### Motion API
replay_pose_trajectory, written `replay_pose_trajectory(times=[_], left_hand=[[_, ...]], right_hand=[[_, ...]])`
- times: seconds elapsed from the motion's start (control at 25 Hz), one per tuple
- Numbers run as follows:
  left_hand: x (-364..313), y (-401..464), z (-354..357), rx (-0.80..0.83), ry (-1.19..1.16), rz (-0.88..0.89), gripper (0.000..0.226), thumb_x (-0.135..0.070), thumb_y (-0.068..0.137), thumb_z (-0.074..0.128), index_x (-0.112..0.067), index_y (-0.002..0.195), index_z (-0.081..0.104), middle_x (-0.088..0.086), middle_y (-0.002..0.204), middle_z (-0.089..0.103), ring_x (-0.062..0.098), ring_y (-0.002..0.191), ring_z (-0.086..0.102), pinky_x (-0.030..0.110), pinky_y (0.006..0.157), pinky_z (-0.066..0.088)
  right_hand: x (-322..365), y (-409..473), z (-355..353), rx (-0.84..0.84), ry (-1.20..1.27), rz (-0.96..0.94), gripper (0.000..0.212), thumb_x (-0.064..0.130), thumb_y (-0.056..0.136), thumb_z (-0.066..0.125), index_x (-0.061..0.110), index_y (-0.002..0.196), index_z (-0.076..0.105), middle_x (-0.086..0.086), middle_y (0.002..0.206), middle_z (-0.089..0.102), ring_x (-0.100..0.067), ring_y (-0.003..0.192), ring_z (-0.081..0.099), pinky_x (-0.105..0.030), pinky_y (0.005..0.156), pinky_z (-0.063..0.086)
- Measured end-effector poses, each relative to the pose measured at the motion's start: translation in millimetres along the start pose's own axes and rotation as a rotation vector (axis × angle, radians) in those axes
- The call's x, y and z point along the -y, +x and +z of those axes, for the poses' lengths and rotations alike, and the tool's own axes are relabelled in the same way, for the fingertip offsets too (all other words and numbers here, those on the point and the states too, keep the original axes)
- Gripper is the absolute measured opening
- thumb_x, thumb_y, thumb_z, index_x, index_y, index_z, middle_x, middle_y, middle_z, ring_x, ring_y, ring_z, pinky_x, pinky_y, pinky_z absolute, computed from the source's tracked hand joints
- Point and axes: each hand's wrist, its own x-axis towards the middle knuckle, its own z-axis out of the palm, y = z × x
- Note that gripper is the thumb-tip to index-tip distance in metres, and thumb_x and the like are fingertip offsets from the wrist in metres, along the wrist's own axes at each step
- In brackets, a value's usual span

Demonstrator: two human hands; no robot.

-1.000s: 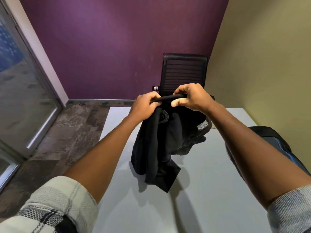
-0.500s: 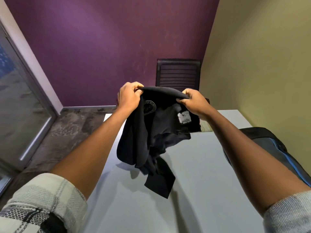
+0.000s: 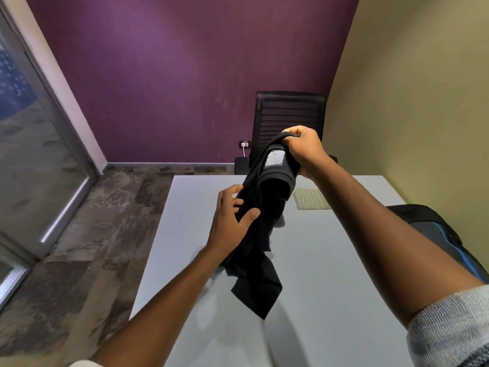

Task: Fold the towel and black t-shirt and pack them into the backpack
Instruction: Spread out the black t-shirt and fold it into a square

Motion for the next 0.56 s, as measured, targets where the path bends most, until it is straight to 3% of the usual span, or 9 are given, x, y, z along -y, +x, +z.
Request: replay_pose_trajectory(times=[0.08, 0.16, 0.2, 0.28, 0.36, 0.48, 0.56], left_hand=[[-5, -8, 6, -0.045, 0.096, 0.013, 0.072, -0.052, 0.08, 0.075, -0.033, 0.138, 0.037, -0.013, 0.13, 0.049, 0.009, 0.103, 0.059, 0.026, 0.081, 0.051], [-18, 2, 10, -0.057, 0.069, -0.08, 0.075, -0.052, 0.082, 0.074, -0.032, 0.142, 0.034, -0.007, 0.119, 0.063, 0.013, 0.094, 0.065, 0.028, 0.081, 0.053], [-25, 11, 10, -0.062, 0.003, -0.133, 0.071, -0.046, 0.086, 0.072, -0.03, 0.143, 0.035, -0.004, 0.11, 0.069, 0.014, 0.085, 0.068, 0.029, 0.078, 0.055], [-36, 32, 5, -0.066, -0.151, -0.205, 0.047, -0.03, 0.095, 0.066, -0.023, 0.137, 0.047, -0.001, 0.089, 0.074, 0.017, 0.062, 0.069, 0.03, 0.064, 0.056], [-42, 56, -7, -0.099, -0.2, -0.208, 0.011, -0.022, 0.103, 0.053, -0.018, 0.11, 0.06, -0.001, 0.077, 0.072, 0.018, 0.057, 0.067, 0.033, 0.056, 0.054], [-54, 84, -24, -0.134, -0.212, -0.177, 0.022, -0.015, 0.105, 0.043, -0.019, 0.092, 0.06, 0.003, 0.077, 0.071, 0.018, 0.069, 0.071, 0.038, 0.064, 0.059], [-67, 97, -31, -0.121, -0.172, -0.143, 0.021, -0.015, 0.103, 0.046, -0.019, 0.09, 0.063, 0.006, 0.079, 0.072, 0.019, 0.073, 0.073, 0.036, 0.067, 0.061]], right_hand=[[4, -4, 5, -0.007, 0.031, 0.063, 0.017, -0.007, 0.075, 0.039, 0.005, 0.069, 0.05, -0.013, 0.07, 0.041, -0.028, 0.065, 0.039, -0.039, 0.059, 0.035], [7, -6, 8, -0.018, 0.121, 0.118, 0.018, -0.005, 0.07, 0.037, 0.012, 0.065, 0.036, -0.01, 0.071, 0.03, -0.028, 0.068, 0.029, -0.037, 0.059, 0.027], [7, -6, 8, -0.034, 0.171, 0.156, 0.022, -0.005, 0.076, 0.04, 0.015, 0.068, 0.039, -0.008, 0.07, 0.034, -0.027, 0.066, 0.032, -0.034, 0.056, 0.029], [7, -7, 3, -0.03, 0.228, 0.182, 0.015, 0.002, 0.09, 0.047, 0.015, 0.091, 0.055, -0.007, 0.083, 0.052, -0.023, 0.07, 0.05, -0.029, 0.06, 0.043], [2, -7, -5, -0.004, 0.202, 0.198, 0.014, 0.004, 0.094, 0.05, 0.012, 0.103, 0.057, -0.006, 0.088, 0.058, -0.019, 0.072, 0.056, -0.028, 0.063, 0.048], [-4, -12, -19, -0.045, -0.009, 0.235, 0.015, 0.004, 0.089, 0.056, 0.003, 0.099, 0.066, -0.013, 0.089, 0.062, -0.025, 0.081, 0.058, -0.031, 0.063, 0.049], [-5, -20, -27, -0.028, -0.28, 0.081, 0.016, 0.023, 0.088, 0.067, 0.011, 0.099, 0.069, -0.007, 0.095, 0.066, -0.022, 0.089, 0.061, -0.033, 0.071, 0.055]])
